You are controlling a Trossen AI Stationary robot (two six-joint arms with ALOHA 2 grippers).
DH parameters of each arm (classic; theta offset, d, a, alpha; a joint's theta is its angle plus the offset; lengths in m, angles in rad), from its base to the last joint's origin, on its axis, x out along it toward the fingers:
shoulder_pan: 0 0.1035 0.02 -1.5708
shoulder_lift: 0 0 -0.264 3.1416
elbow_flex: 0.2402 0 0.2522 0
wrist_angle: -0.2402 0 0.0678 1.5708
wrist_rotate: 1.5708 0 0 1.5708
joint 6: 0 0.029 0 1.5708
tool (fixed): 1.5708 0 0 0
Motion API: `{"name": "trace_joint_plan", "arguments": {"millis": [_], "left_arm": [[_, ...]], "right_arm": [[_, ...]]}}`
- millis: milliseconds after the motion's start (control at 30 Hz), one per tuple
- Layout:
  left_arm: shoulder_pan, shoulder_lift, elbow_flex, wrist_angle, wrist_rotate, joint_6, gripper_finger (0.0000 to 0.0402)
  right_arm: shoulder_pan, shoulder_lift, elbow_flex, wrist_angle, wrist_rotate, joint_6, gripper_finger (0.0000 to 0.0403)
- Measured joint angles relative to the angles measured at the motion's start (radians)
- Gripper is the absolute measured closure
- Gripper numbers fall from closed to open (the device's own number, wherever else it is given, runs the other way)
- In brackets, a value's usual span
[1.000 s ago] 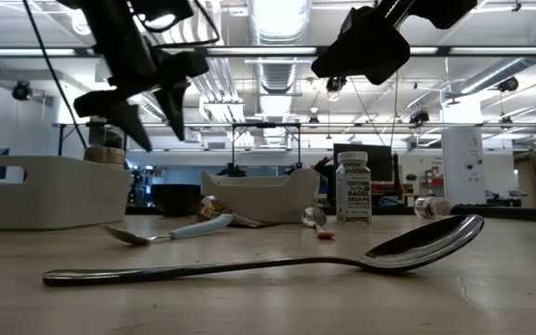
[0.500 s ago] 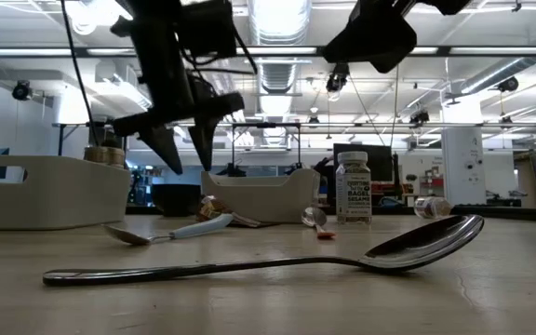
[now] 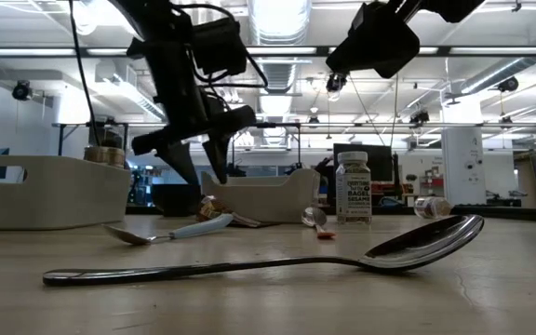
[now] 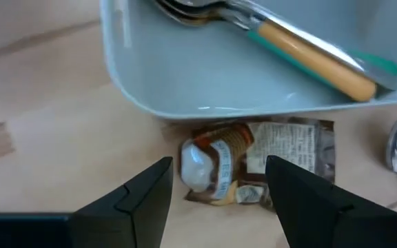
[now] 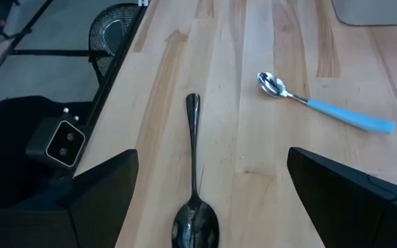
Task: Pick & Place Food Item
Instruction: Put the brown seasoning pack into the left gray bin
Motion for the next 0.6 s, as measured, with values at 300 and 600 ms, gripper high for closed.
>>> {"name": "trace_joint_plan", "arguments": {"millis": [300,600], "left_arm": [[0.007,0.000,-0.076,0.088,0.006,0.025,0.0168],[0.008,0.000,-0.127,0.196,0.011,0.067,0.0168]], "right_arm": [[0.000,0.000,0.000,0.001,-0.001,-0.001,0.0032],[0.000,0.000,0.000,0.003,-0.001,-0.002,0.0032]]}}
